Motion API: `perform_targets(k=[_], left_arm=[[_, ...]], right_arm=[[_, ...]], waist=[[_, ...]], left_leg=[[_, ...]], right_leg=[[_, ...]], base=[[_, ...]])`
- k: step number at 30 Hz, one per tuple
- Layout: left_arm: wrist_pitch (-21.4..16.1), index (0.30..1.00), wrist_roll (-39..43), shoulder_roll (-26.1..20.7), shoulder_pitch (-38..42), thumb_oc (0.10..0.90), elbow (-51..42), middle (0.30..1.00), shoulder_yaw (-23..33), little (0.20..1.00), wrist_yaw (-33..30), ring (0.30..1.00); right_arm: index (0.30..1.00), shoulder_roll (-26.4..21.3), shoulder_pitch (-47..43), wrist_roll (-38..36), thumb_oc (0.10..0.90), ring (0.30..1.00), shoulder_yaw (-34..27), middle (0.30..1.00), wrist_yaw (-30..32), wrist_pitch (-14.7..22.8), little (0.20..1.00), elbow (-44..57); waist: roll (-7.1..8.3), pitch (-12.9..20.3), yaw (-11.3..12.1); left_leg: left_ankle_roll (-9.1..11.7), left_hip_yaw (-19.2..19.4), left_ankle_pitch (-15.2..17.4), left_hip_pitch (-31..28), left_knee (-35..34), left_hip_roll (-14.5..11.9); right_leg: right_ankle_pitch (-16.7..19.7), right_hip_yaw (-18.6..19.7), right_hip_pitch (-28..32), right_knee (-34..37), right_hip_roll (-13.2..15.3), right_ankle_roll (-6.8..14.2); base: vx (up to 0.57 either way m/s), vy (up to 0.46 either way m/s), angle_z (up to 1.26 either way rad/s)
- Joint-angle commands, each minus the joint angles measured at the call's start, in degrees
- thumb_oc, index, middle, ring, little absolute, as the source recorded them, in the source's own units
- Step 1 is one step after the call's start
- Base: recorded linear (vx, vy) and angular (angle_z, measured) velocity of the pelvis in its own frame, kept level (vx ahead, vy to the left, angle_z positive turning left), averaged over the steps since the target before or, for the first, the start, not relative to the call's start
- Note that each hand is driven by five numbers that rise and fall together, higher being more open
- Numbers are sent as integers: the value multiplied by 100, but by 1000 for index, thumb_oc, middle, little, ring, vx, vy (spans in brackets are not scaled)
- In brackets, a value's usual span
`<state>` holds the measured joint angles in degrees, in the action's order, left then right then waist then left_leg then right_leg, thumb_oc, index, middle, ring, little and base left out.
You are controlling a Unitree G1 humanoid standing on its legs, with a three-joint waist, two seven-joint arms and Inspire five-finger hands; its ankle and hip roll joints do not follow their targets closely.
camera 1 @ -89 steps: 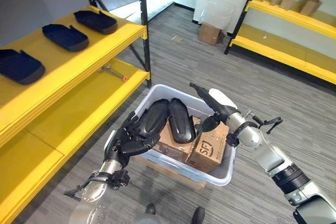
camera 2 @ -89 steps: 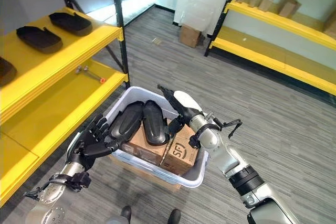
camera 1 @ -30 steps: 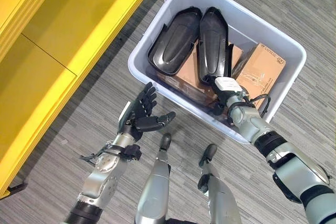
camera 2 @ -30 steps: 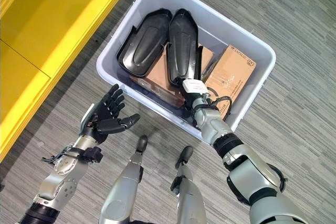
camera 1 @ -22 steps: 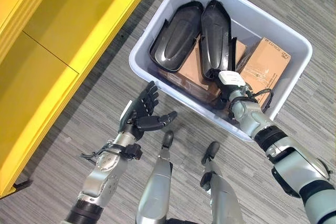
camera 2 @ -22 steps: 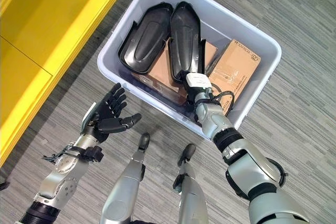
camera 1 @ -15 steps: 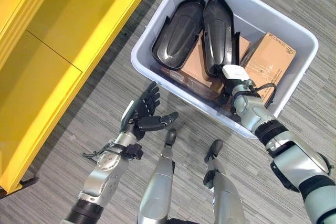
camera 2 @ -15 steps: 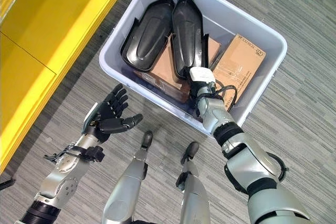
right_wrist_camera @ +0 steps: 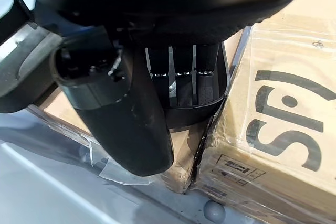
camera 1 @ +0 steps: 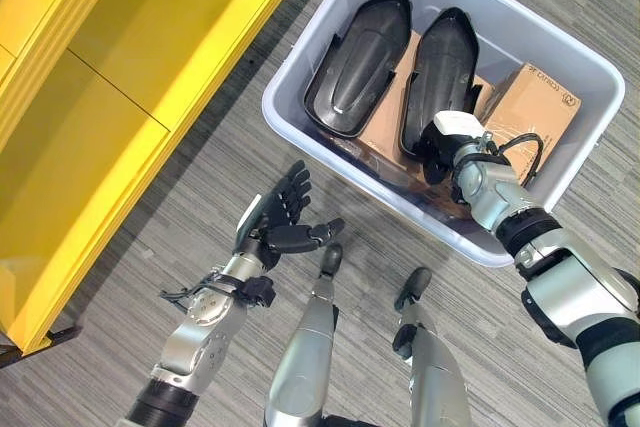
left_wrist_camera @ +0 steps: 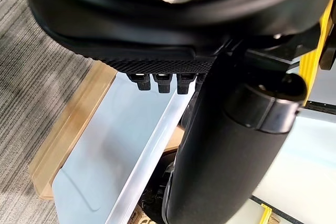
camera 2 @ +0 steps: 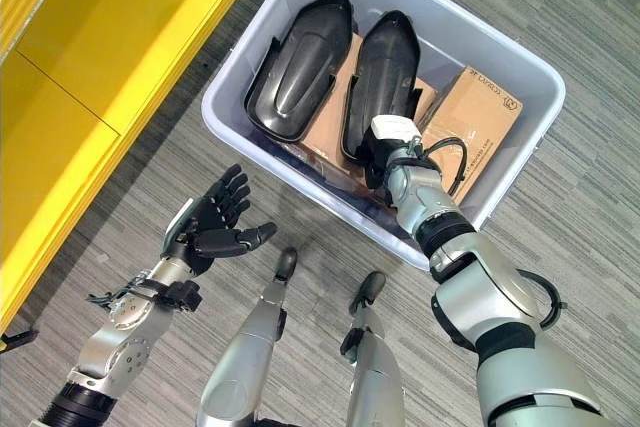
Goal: Move parts from the plastic box to the shelf.
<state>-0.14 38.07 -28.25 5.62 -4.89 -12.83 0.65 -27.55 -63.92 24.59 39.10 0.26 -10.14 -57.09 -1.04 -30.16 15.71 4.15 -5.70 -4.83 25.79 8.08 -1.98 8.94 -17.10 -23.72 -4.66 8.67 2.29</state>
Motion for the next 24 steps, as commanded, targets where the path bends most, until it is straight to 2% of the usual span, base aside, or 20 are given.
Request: perform_targets(k=[1,12,21,24], left_arm=[[-444,1000,231,-45,78,900,-879,1000,-64,1000,252,1000],[-500,1000,234,-50,97,900,-864,1000,-86,1000,293,1000],[-520,1000,203,-54,115,900,-853,1000,-86,1000,319,1000],[-525,1000,197,-78,107,900,-867,1000,-80,1000,305,1000]], right_arm=[[300,9,238,-136,400,300,298,300,-431,22,300,-576],[300,114,353,-16,400,300,374,300,-167,189,300,-739],[300,132,261,-78,400,300,421,300,14,401,300,-502],[300,97,233,-382,400,300,421,300,160,521,300,-159]], waist=[[-434,37,134],[-492,37,115],[-452,37,85],[-425,37,50]], left_leg=[[-374,252,-299,89,-560,367],[-391,244,-341,22,-644,347],[-391,255,-336,-155,-724,316],[-390,274,-333,-233,-751,302]], right_leg=[[-940,-59,80,-936,-113,183],[-919,-16,103,-909,-131,177],[-886,38,265,-799,-151,179],[-853,75,337,-737,-165,187]], base=[[0,0,0],[0,0,0],[-1,-3,-1],[-7,-20,-6]])
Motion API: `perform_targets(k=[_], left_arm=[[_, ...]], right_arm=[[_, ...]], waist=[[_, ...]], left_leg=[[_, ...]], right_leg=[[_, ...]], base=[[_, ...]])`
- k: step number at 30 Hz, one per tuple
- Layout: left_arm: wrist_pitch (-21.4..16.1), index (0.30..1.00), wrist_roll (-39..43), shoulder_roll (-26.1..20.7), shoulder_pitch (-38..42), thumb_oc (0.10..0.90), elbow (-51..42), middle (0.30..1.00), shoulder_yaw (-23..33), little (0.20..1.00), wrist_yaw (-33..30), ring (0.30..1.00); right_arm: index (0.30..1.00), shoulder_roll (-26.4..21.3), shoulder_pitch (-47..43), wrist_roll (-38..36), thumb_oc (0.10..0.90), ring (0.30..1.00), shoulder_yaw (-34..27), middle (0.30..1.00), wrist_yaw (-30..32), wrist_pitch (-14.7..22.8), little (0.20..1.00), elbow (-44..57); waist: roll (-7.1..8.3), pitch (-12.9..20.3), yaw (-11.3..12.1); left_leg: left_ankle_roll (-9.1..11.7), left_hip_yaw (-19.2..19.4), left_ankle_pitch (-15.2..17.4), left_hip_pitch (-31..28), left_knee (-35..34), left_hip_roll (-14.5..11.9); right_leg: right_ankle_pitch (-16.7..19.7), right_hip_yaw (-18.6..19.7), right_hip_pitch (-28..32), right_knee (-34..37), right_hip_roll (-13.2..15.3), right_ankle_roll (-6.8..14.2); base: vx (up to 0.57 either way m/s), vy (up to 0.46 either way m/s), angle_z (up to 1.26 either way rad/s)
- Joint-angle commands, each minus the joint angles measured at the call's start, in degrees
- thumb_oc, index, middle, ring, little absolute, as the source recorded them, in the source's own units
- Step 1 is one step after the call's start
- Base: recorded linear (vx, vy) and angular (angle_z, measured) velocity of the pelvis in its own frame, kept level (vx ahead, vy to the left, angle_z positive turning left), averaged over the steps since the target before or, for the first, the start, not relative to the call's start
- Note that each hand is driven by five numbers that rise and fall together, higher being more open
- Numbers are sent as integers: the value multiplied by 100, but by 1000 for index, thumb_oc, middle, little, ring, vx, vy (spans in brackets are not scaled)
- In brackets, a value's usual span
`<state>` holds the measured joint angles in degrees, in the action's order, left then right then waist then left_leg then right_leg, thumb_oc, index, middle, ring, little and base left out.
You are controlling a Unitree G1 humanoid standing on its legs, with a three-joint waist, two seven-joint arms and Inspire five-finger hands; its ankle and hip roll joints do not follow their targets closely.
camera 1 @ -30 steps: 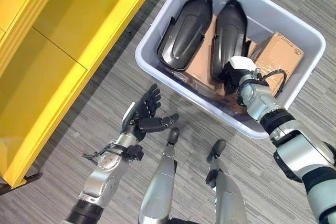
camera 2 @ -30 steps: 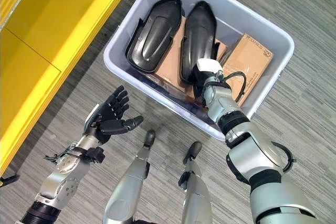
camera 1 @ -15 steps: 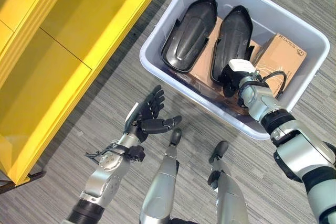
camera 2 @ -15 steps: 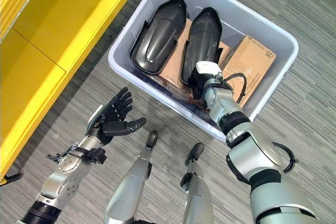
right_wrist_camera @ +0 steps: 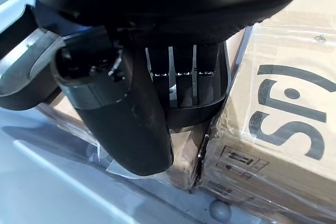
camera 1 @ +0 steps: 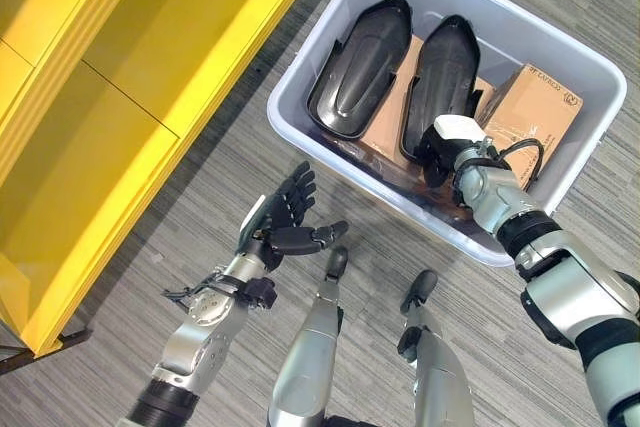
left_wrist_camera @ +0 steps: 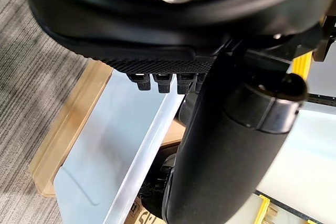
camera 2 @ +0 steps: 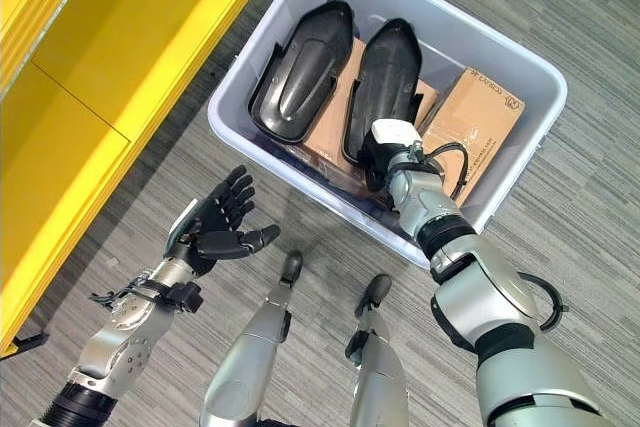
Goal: Move parts from the plastic box to the shelf.
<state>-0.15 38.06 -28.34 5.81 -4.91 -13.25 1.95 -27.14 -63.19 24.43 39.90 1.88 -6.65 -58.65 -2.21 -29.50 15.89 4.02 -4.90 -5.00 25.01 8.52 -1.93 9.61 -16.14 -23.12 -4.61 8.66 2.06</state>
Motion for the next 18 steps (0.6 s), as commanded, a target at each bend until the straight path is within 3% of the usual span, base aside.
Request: perform_targets(k=[1,9,18], left_arm=[[-519,1000,193,-70,89,900,-869,1000,-41,1000,165,1000],[-537,1000,163,-109,-27,900,-971,1000,85,1000,198,1000],[-780,1000,111,-138,-420,900,-1064,1000,307,1000,168,1000]], right_arm=[[300,60,131,-434,400,300,324,300,48,176,300,103],[300,-129,0,-818,400,300,-210,300,276,456,300,1925],[300,-640,808,-1372,400,300,-736,300,-637,386,300,5490]], waist=[[-298,-29,23],[-170,-29,-140],[62,79,-546]], left_leg=[[-376,201,-314,-182,-805,290],[-355,287,-283,-666,-1012,231],[-329,584,-128,-1563,-1288,93]], right_leg=[[-915,-12,300,-726,-169,208],[-819,166,754,-378,-233,227],[-614,573,1518,191,-215,362]], base=[[0,0,0],[-8,6,-7],[16,38,-18]])
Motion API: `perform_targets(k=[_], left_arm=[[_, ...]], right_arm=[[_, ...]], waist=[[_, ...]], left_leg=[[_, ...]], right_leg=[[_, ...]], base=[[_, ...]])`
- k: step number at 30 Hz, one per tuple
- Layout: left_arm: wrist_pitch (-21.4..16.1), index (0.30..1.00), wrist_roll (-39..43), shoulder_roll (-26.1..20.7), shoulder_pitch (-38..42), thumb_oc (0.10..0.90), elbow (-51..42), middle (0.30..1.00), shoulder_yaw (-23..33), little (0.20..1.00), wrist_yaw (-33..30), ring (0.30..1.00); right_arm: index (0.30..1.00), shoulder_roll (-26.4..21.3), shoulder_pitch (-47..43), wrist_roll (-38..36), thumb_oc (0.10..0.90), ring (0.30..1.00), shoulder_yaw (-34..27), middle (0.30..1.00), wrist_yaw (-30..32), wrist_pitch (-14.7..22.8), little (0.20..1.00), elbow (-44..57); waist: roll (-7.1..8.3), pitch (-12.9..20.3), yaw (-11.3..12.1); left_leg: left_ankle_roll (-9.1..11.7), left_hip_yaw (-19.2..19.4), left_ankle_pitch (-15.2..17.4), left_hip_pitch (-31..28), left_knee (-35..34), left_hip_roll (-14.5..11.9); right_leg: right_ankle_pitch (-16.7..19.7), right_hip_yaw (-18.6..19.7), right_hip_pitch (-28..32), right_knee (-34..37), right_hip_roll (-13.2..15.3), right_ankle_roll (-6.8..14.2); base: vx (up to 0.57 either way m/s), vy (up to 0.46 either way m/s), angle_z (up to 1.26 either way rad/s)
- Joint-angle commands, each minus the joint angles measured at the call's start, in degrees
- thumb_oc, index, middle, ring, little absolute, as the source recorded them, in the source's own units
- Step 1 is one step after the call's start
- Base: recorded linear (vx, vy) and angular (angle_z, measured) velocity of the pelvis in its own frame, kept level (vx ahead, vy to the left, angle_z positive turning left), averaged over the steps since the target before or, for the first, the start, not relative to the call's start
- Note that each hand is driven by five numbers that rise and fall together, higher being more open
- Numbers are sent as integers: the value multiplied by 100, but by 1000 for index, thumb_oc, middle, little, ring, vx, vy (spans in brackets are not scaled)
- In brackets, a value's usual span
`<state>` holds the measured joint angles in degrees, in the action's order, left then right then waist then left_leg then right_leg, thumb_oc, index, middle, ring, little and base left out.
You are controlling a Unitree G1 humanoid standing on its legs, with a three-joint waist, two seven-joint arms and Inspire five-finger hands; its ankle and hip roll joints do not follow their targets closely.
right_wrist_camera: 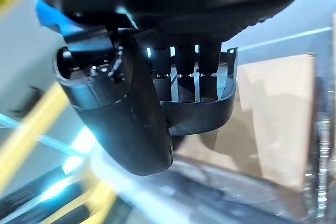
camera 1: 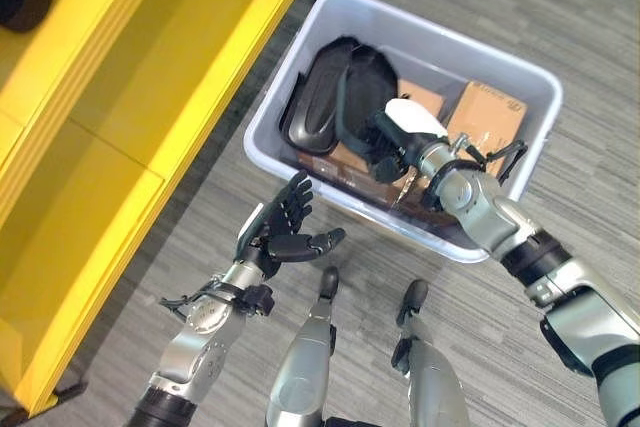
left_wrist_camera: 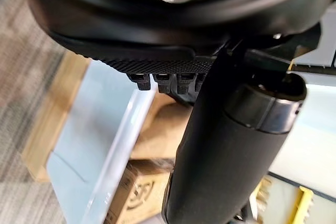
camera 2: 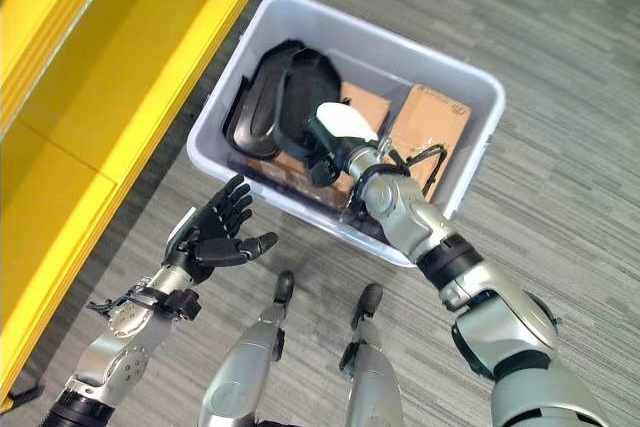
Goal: Move parts from the plastic box to the shelf.
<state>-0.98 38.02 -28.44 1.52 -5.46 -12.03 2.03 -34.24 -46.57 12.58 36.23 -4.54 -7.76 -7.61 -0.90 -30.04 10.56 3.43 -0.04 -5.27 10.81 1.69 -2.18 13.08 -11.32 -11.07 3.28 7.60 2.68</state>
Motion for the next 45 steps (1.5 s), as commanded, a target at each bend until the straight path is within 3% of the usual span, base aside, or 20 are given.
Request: perform_targets(k=[1,4,8,13,19,27,29,30,37,45], left_arm=[[-728,1000,97,-108,-33,900,-1002,1000,212,1000,149,1000],[-732,1000,26,-54,-223,900,-1025,1000,323,1000,123,1000],[-589,1000,-159,60,-428,900,-1034,1000,432,1000,105,1000],[-279,1000,-455,247,-502,900,-840,1000,389,1000,119,1000],[-175,1000,-732,277,-547,900,-817,1000,354,1000,328,1000],[-38,1000,-802,237,-595,900,-708,1000,484,1000,774,1000],[47,1000,-779,202,-496,900,-626,1000,407,1000,908,1000],[96,1000,-852,194,-377,900,-507,1000,257,1000,1284,1000],[110,1000,-857,192,-327,900,-526,1000,355,1000,1378,1000],[73,1000,-914,143,-320,900,-559,1000,452,1000,1319,1000]], right_arm=[[300,-16,-755,-320,400,300,-426,300,-129,528,300,808],[300,-272,-320,-449,400,300,-649,300,-458,323,300,2057],[300,-484,207,-575,400,300,-1044,300,-460,713,300,2884],[300,-66,305,-720,400,300,-913,300,-751,1046,300,3481],[300,564,87,-609,400,300,-429,300,-729,546,300,3519],[300,668,235,-245,400,300,-497,300,-290,438,300,3137],[300,675,309,-60,400,300,-551,300,-145,169,300,3136],[300,548,417,29,400,300,-620,300,113,-157,300,3129],[300,304,899,116,400,300,-899,300,211,386,300,3090],[300,213,839,32,400,300,-1029,300,81,734,300,3028]], waist=[[-33,234,-61],[116,685,-199],[264,1324,-324],[321,1933,-310],[308,2268,-3],[313,2379,38],[310,2378,-73],[339,2381,-247],[289,2131,-402],[205,1928,-412]], left_leg=[[-251,142,-74,-209,-633,88],[-234,306,31,-488,-664,7],[-235,422,156,-840,-669,-25],[-246,338,270,-1187,-669,-16],[-283,-208,338,-1317,-669,89],[-431,-604,341,-1415,-669,265],[-496,-849,336,-1437,-669,347],[-548,-1185,301,-1446,-669,475],[-568,-1556,165,-1375,-633,499],[-497,-1718,35,-1240,-517,464]], right_leg=[[-916,131,383,-490,-102,320],[-786,241,680,-175,-83,376],[-761,295,1074,33,-104,383],[-889,217,1462,29,-124,337],[-1067,-7,1804,-8,-134,288],[-1198,274,1839,-281,-227,214],[-1287,697,1802,-441,-404,150],[-1331,1325,1768,-530,-746,23],[-1420,1772,1580,-867,-1028,-128],[-1620,1696,1513,-1168,-1166,-289]], base=[[51,30,-26],[96,8,-37],[136,-6,-28],[88,-27,-13],[-14,-40,46],[27,-24,29],[109,-91,38],[104,-111,139],[-48,-107,81],[-74,-101,9]])
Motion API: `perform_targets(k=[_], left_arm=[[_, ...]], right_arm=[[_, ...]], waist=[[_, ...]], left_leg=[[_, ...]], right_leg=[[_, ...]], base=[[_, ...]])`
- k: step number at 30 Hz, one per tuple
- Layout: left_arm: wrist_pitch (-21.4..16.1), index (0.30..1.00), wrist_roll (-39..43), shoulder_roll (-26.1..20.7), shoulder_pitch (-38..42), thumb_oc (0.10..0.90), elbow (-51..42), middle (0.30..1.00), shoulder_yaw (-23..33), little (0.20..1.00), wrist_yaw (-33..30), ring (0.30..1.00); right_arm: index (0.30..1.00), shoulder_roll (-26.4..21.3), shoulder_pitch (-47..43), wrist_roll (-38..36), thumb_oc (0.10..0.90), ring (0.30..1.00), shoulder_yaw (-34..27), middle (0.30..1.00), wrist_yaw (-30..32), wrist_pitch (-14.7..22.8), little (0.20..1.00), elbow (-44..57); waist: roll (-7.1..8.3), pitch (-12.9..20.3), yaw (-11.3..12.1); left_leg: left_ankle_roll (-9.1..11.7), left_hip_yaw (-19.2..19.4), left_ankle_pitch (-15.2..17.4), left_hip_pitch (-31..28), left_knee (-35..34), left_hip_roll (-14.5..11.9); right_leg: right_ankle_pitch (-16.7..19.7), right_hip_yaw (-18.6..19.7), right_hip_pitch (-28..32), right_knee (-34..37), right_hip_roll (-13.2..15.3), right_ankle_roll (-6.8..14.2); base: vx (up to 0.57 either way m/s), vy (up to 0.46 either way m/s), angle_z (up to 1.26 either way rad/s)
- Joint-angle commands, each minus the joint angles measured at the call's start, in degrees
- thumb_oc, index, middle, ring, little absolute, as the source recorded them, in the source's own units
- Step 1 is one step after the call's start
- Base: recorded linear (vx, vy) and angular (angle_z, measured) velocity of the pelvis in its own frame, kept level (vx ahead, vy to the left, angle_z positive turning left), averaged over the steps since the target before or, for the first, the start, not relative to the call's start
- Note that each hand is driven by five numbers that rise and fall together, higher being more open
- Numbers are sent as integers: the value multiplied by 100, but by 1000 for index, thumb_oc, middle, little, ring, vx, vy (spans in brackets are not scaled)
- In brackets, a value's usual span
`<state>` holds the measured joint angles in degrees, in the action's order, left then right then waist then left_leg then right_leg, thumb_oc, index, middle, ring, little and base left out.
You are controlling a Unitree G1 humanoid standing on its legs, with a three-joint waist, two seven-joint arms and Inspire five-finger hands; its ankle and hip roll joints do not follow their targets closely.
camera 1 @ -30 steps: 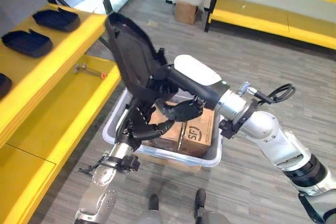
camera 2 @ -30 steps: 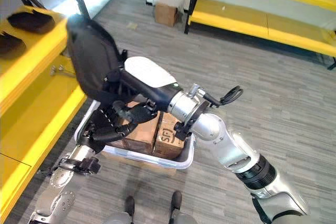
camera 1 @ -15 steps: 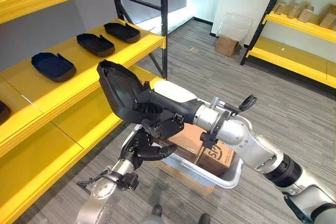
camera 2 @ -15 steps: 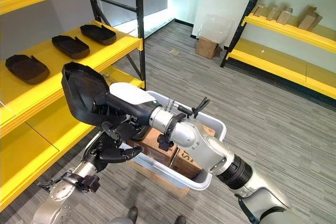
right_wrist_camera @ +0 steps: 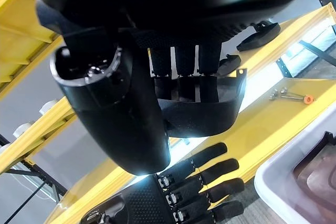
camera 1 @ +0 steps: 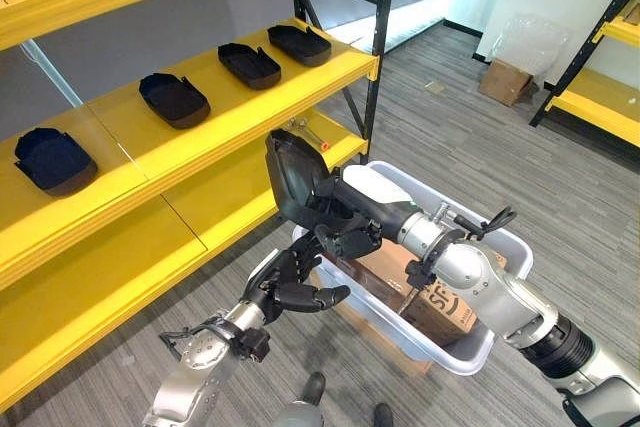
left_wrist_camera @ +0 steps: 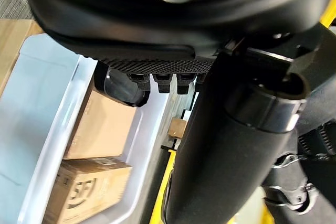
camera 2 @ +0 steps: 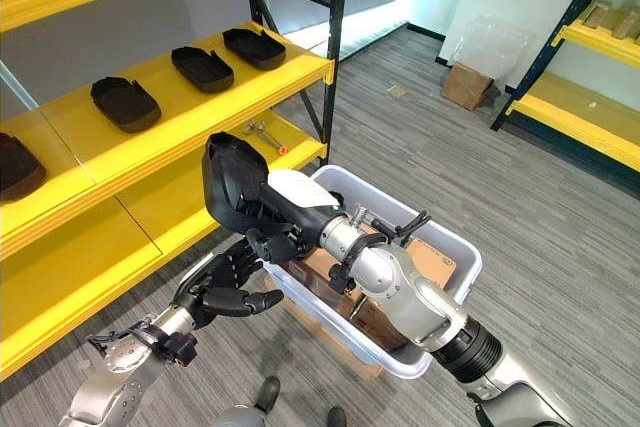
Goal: Move parts from the plastic box to the shelf.
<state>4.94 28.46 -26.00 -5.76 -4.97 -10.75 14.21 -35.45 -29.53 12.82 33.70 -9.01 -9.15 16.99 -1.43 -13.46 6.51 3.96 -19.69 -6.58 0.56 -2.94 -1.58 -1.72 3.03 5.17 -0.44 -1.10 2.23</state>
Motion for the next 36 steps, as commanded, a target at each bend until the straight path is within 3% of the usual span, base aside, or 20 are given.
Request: perform_targets(k=[1,2,4,8,12,14,15,16,17,19,22,26,32,36], left_arm=[[-529,1000,43,-101,417,900,-589,1000,328,1000,90,1000],[-535,1000,67,-98,482,900,-503,1000,316,1000,231,1000],[-533,1000,65,-58,557,900,-440,1000,275,1000,379,1000],[-649,1000,16,25,635,900,-363,1000,267,1000,242,1000],[-845,1000,25,90,694,900,-209,1000,346,1000,-17,1000],[-910,1000,38,103,707,900,-86,1000,378,1000,-153,1000],[-975,1000,90,122,746,900,48,1000,361,1000,-182,1000],[-979,1000,91,124,749,900,53,1000,360,1000,-182,1000],[-1056,1000,89,148,781,900,150,1000,321,1000,-85,1000],[-1073,1000,86,168,829,900,192,1000,270,1000,-85,1000],[-1091,1000,113,184,916,900,241,1000,229,1000,-275,1000],[-963,1000,221,173,871,900,160,1000,332,1000,-345,1000],[-822,1000,119,162,649,900,-150,1000,494,1000,-195,1000],[-737,1000,69,124,499,900,-333,1000,569,1000,-180,1000]], right_arm=[[300,338,-880,-7,400,300,-792,300,501,927,300,510],[300,303,-764,55,400,300,-906,300,476,890,300,521],[300,232,-583,147,400,300,-1032,300,467,871,300,566],[300,127,-590,106,400,300,-1134,300,332,1119,300,453],[300,24,-941,-131,400,300,-1110,300,48,1173,300,296],[300,-14,-1088,-264,400,300,-1068,300,-57,1145,300,227],[300,-77,-1150,-333,400,300,-1068,300,-136,1139,300,185],[300,-80,-1152,-336,400,300,-1067,300,-137,1139,300,184],[300,-159,-1103,-347,400,300,-1138,300,-213,1109,300,207],[300,-237,-1004,-315,400,300,-1193,300,-303,1153,300,257],[300,-315,-971,-346,400,300,-1160,300,-409,1213,300,288],[300,-183,-1086,-252,400,300,-954,300,-500,1146,300,174],[300,-30,-1055,-102,400,300,-932,300,-469,916,300,231],[300,187,-979,27,400,300,-938,300,-266,709,300,154]], waist=[[249,247,-11],[241,227,-95],[248,225,-197],[264,199,-305],[294,191,-408],[283,201,-460],[236,231,-539],[239,232,-544],[170,281,-643],[83,329,-724],[-63,349,-743],[-180,385,-566],[-165,440,-324],[-49,515,-96]], left_leg=[[-539,284,160,-187,-4,405],[-502,713,184,-165,61,328],[-418,1199,198,-90,183,189],[-274,1452,189,-6,344,-210],[-144,1721,4,-44,360,-1023],[-61,1832,-239,-37,382,-1367],[7,2079,-332,-52,326,-1571],[10,2077,-338,-56,313,-1566],[124,2487,-450,-66,142,-1735],[227,2776,-654,-9,5,-1835],[283,2902,-712,51,11,-1745],[280,2770,-553,-8,35,-1453],[243,2677,-377,-192,-117,-1212],[214,2706,-197,-327,-191,-1091]], right_leg=[[-173,203,-95,-842,-306,-264],[-174,12,-72,-845,-277,-255],[-159,-205,-43,-813,-188,-236],[-245,-407,-143,-977,3,-241],[-637,-684,-352,-1601,312,-280],[-810,-816,-483,-1916,449,-297],[-937,-989,-570,-2115,564,-298],[-952,-993,-578,-2135,570,-299],[-1033,-1214,-625,-2240,685,-280],[-1088,-1398,-628,-2300,810,-270],[-1121,-1597,-574,-2342,961,-247],[-1029,-1752,-386,-2177,1086,-169],[-719,-1944,-115,-1636,1198,8],[-375,-2201,135,-1096,1387,266]], base=[[-39,-69,22],[-42,-42,27],[-56,17,75],[-62,121,87],[-44,241,34],[-17,340,32],[-16,285,48],[-22,385,60],[-4,269,60],[31,431,85],[84,411,133],[113,277,71],[104,132,22],[127,67,16]])
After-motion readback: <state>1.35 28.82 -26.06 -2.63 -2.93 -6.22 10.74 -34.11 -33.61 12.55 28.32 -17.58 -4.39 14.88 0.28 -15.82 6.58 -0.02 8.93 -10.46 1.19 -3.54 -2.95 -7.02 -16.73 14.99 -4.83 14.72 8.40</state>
